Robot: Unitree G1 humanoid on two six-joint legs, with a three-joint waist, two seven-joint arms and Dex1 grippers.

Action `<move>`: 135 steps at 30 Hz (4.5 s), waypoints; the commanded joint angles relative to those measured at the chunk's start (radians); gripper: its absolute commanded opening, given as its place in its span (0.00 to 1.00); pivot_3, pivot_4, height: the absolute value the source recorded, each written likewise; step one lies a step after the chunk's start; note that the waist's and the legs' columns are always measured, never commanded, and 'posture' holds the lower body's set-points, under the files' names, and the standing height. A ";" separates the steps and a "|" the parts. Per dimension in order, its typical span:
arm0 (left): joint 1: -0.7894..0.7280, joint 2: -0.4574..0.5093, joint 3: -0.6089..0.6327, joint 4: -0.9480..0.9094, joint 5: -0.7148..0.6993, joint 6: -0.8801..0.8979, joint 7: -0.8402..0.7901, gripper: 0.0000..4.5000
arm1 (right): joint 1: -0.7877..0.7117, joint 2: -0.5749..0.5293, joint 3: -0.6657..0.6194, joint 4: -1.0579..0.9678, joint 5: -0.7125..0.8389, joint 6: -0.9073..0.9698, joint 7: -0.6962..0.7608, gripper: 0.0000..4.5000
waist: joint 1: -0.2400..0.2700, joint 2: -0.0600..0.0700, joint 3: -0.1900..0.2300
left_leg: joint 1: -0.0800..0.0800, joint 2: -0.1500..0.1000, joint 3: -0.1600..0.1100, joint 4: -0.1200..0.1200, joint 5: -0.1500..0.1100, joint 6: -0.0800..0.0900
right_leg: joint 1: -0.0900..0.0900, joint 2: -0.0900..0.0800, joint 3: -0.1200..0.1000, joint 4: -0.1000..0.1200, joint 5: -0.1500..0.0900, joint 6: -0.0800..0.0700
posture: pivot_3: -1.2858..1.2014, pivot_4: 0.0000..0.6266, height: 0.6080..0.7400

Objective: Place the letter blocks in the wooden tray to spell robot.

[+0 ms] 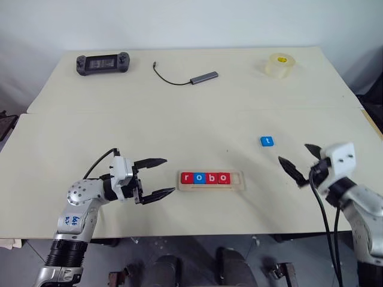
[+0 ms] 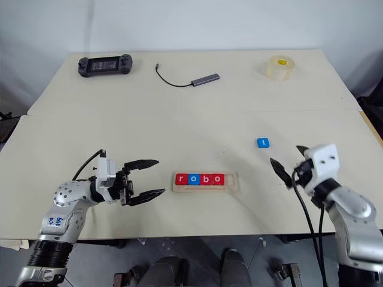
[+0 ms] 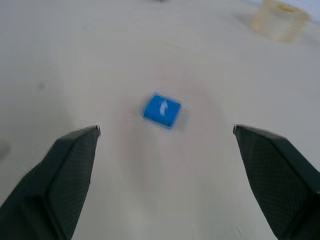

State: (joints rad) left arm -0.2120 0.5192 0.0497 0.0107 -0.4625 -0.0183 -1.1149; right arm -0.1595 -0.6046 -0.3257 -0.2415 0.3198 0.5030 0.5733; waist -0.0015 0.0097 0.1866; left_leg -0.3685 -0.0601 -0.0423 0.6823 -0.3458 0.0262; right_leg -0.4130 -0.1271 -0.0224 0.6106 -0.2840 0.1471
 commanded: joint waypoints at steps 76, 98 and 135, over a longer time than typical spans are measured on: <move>0.048 0.024 0.012 -0.145 -0.012 0.026 0.025 1.00 | -0.338 -0.335 0.434 0.675 -0.183 -0.616 0.896 0.49 | 0.001 -0.003 0.000 | -0.001 -0.002 -0.001 0.001 -0.001 0.003 | 0.003 -0.002 -0.003 -0.009 0.001 0.003 | 0.52 0.24 1.00; 0.070 0.009 -0.008 -0.190 -0.008 0.043 0.084 1.00 | -0.394 -0.236 0.524 0.344 -0.169 -0.272 0.805 0.33 | 0.010 -0.002 0.000 | -0.003 -0.002 -0.002 0.001 -0.001 0.001 | 0.001 -0.003 -0.004 -0.005 0.001 0.002 | 0.52 0.24 1.00; 0.083 0.014 -0.004 -0.203 -0.007 0.050 0.102 1.00 | -0.377 -0.202 0.496 0.332 -0.121 -0.232 0.799 0.01 | 0.002 -0.002 0.000 | -0.003 -0.002 -0.002 0.001 -0.001 0.001 | 0.001 -0.002 -0.004 -0.004 0.001 0.002 | 0.52 0.24 1.00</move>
State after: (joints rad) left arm -0.1384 0.5253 0.0286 -0.1638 -0.4646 0.0368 -1.0169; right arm -0.5246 -0.8105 0.1764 0.1230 0.1870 0.2657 1.3749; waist 0.0006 0.0073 0.1870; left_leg -0.3715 -0.0616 -0.0442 0.6830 -0.3466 0.0274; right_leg -0.4123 -0.1295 -0.0261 0.6062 -0.2831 0.1487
